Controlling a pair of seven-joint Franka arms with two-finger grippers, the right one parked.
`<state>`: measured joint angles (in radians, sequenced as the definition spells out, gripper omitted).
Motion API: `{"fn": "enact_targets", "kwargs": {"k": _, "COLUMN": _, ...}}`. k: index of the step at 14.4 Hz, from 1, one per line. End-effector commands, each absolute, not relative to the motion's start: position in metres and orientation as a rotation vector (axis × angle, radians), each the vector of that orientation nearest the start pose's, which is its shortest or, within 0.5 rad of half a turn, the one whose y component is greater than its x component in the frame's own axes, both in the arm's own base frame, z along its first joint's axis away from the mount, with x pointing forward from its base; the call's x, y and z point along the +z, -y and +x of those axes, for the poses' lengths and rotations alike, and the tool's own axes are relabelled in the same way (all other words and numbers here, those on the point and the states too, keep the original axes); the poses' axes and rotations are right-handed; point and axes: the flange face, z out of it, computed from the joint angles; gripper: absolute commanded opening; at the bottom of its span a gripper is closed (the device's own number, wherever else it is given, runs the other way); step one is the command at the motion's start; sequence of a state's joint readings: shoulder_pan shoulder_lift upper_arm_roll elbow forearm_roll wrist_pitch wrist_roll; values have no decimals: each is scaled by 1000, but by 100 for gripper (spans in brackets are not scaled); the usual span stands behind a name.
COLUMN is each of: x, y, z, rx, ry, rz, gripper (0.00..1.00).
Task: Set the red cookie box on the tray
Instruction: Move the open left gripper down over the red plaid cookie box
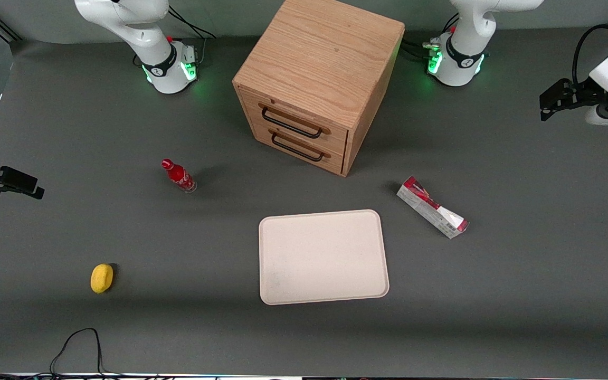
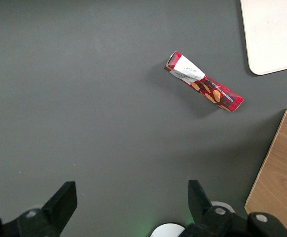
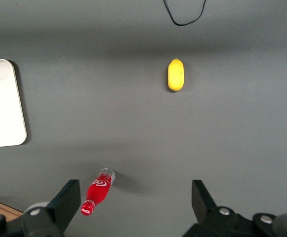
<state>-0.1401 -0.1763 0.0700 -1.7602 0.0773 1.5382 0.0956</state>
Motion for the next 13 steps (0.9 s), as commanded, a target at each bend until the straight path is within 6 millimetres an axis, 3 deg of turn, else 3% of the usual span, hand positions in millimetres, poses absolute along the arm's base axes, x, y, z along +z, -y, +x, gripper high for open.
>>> {"fn": "enact_targets", "kwargs": {"k": 1, "x": 625, "y": 22, "z": 498, "rx": 105, "ry": -294, "rz": -3048, "gripper": 100}}
{"fn": "enact_targets", "kwargs": {"k": 5, "x": 615, "y": 24, "z": 501, "rx": 123, "ry": -297, "rz": -3060, "gripper": 100}}
{"fn": "enact_targets", "kwargs": {"k": 6, "x": 601, "y": 30, "z": 503, "rx": 169, "ry": -293, "rz": -3068, "gripper": 100}}
{"fn": "enact_targets", "kwargs": {"k": 8, "x": 568, "y": 46, "z": 509, "rx": 229, "ry": -36, "rz": -3168, "gripper": 100}}
{"fn": "enact_targets", "kwargs": {"k": 10, "x": 533, "y": 67, "z": 521, "rx": 227, "ry": 154, "rz": -3151, "gripper": 100}}
{"fn": "enact_targets", "kwargs": {"k": 13, "x": 475, "y": 99, "z": 547, "rx": 231, "ry": 594, "rz": -3081, "gripper": 100}}
